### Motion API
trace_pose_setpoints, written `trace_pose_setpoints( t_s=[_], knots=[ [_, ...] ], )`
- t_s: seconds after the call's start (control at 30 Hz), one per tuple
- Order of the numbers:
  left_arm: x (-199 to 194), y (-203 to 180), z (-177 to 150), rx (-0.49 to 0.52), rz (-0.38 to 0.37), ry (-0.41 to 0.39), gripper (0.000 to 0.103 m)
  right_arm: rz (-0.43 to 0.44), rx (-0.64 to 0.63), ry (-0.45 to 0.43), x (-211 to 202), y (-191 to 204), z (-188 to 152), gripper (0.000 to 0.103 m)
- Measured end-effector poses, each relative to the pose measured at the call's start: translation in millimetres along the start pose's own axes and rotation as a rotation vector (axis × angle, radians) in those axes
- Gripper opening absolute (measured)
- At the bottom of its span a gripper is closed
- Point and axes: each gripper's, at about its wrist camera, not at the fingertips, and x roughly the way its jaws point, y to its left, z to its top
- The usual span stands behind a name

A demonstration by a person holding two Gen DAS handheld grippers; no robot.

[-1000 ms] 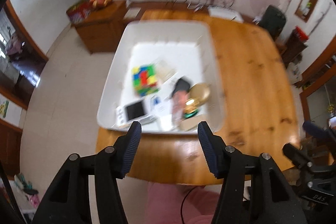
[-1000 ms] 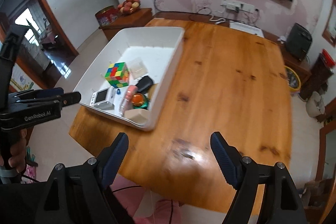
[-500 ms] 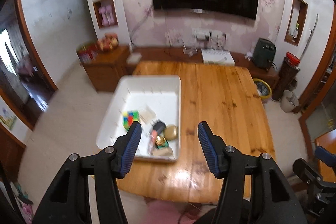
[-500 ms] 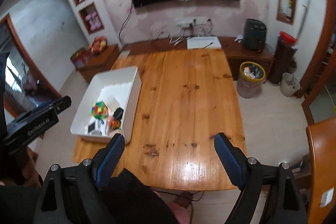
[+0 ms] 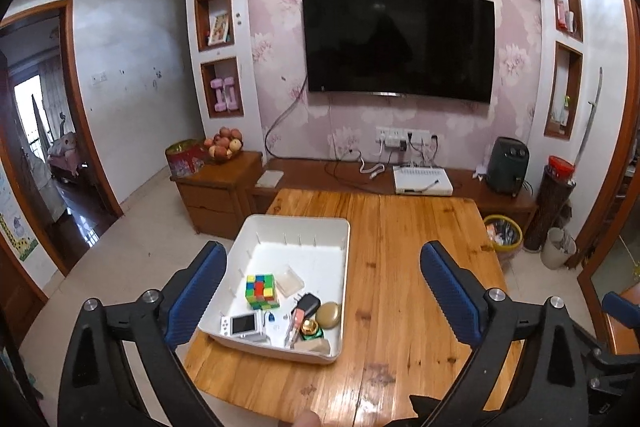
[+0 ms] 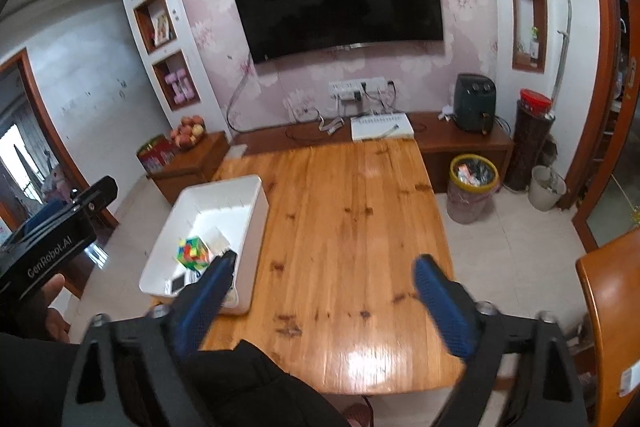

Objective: Organize rigid objects

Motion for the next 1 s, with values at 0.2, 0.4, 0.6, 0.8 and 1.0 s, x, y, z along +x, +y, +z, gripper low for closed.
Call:
trace_pose_setpoints(
  t_s=[0.2,0.4,0.6,0.8,1.0],
  knots=[
    [-4.9,-1.7,1.9,-0.008,0.032,-0.055,0.100,0.006,-0.003,-0.019,5.8,-2.1,7.4,0.103],
    [-4.7,-9.0,3.5,0.014,-0.003,-0.083,0.101,0.018,-0.016,-0.022,10.4,-3.0,11.7,0.103],
    [-2.4,-12.3,5.6,0.017,-0.022,-0.092,0.101,0.015,-0.015,-0.019,11.9,-3.6,12.8,0.103],
    [-5.1,-19.9,7.8,0.040,-0.032,-0.116,0.101,0.003,0.001,-0.007,16.2,-9.3,15.2,0.103],
    [-4.1,-21.5,8.3,0.044,-0.034,-0.115,0.101,-0.001,0.007,0.007,20.0,-9.6,14.2,0.103]
  ],
)
